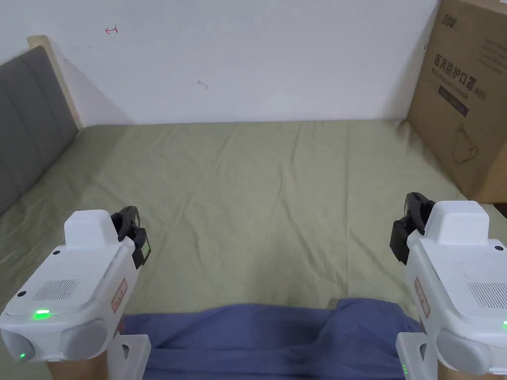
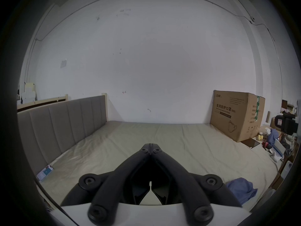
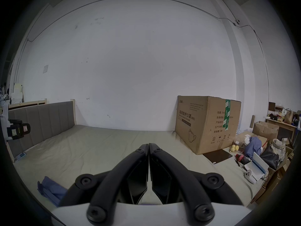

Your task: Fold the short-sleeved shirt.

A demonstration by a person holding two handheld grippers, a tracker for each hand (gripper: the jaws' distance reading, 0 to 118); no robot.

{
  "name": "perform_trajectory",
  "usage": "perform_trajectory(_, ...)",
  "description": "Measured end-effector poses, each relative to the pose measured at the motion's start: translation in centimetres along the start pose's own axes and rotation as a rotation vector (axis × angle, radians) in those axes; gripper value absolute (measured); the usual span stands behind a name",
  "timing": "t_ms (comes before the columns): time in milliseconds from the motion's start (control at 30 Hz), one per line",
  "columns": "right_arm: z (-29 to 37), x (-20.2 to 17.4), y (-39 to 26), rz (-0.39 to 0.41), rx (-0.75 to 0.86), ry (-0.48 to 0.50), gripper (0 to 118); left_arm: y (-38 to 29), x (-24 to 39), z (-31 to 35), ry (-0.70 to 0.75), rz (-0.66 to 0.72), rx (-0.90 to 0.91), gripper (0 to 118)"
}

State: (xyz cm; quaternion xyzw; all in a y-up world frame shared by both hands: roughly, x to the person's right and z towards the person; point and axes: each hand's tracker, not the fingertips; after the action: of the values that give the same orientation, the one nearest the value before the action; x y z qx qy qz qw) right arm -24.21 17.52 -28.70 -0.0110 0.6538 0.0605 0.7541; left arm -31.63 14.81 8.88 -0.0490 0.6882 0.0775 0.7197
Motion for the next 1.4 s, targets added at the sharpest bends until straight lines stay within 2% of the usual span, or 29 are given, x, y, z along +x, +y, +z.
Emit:
perform_trajectory(133,-0.3,0.1,-0.2,-0.001,-0.012,0.003,1,-0.4,-2.0,-1.5,-0.051,0.109,-0.146,0)
perform_trajectory(367,-1.3,-0.1,-0.7,-0.010,-0.054,0.023,1,-4.1,-9.9,-4.9,-0.212,0.404,-0.455,0)
perform_trajectory(533,-2.3,-0.6,-1.2,0.003,-0.079,0.026,1,-7.9,-15.2,-7.0,-0.263,0.490,-0.634,0)
perform_trajectory(700,-3.3,-1.2,-1.8,0.016,-0.106,0.024,1,-11.4,-18.5,-8.6,-0.260,0.500,-0.749,0)
perform_trajectory(767,-3.7,-1.4,-2.0,0.020,-0.121,0.024,1,-12.9,-19.7,-9.4,-0.286,0.569,-0.801,13)
perform_trajectory(800,-3.9,-1.5,-2.2,0.025,-0.128,0.022,1,-13.5,-20.0,-9.6,-0.256,0.582,-0.822,26)
perform_trajectory(833,-4.1,-1.6,-2.3,0.030,-0.136,0.021,1,-14.1,-20.4,-9.8,-0.254,0.570,-0.814,51)
perform_trajectory(867,-4.2,-1.7,-2.5,0.033,-0.141,0.018,1,-14.5,-20.7,-10.0,-0.251,0.569,-0.818,68)
perform_trajectory(933,-4.6,-1.9,-2.8,0.040,-0.155,0.016,1,-15.3,-20.9,-10.3,-0.245,0.582,-0.836,85)
perform_trajectory(1033,-5.0,-2.2,-3.3,0.048,-0.179,0.013,1,-16.3,-20.9,-10.9,-0.248,0.580,-0.846,85)
perform_trajectory(1100,-5.3,-2.3,-3.6,0.050,-0.201,0.011,1,-18.6,-23.3,-13.2,-0.264,0.574,-0.872,85)
perform_trajectory(1200,-5.5,-2.4,-3.9,0.052,-0.213,0.008,1,-18.3,-22.1,-12.0,-0.277,0.562,-0.902,84)
perform_trajectory(1300,-5.6,-2.3,-4.0,0.057,-0.226,0.003,1,-18.8,-21.6,-12.2,-0.283,0.558,-0.910,69)
perform_trajectory(1400,-5.7,-2.1,-4.1,0.055,-0.231,0.001,1,-19.1,-21.3,-12.4,-0.280,0.558,-0.897,39)
